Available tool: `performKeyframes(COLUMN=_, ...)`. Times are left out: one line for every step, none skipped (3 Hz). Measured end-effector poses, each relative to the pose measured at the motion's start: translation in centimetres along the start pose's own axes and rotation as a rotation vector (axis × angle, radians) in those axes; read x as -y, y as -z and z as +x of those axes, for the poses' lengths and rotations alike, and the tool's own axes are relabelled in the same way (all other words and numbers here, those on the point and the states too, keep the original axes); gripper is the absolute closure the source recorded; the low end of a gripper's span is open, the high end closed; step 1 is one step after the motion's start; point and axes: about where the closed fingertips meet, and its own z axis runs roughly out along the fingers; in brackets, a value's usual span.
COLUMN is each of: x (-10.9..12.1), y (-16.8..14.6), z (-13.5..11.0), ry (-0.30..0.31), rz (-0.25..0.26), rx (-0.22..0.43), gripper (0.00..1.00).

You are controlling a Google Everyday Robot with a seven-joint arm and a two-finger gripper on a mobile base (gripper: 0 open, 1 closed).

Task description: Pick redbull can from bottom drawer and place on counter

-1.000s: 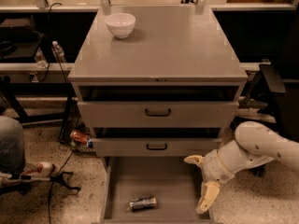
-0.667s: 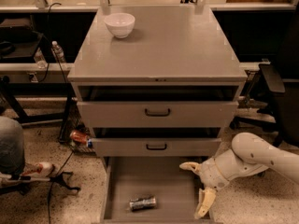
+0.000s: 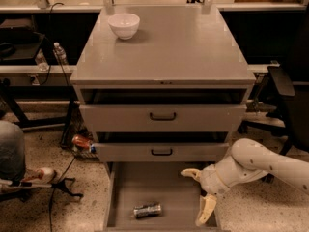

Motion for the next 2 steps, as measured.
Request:
performKeyframes(x=2.2, y=-3.3, z=1.7, ry=0.068, rz=0.021, rx=-0.001, gripper=0.0)
performKeyframes(x=4.2, y=-6.2, z=3.6, ry=0.125, rz=0.051, rx=0.033, gripper=0.0)
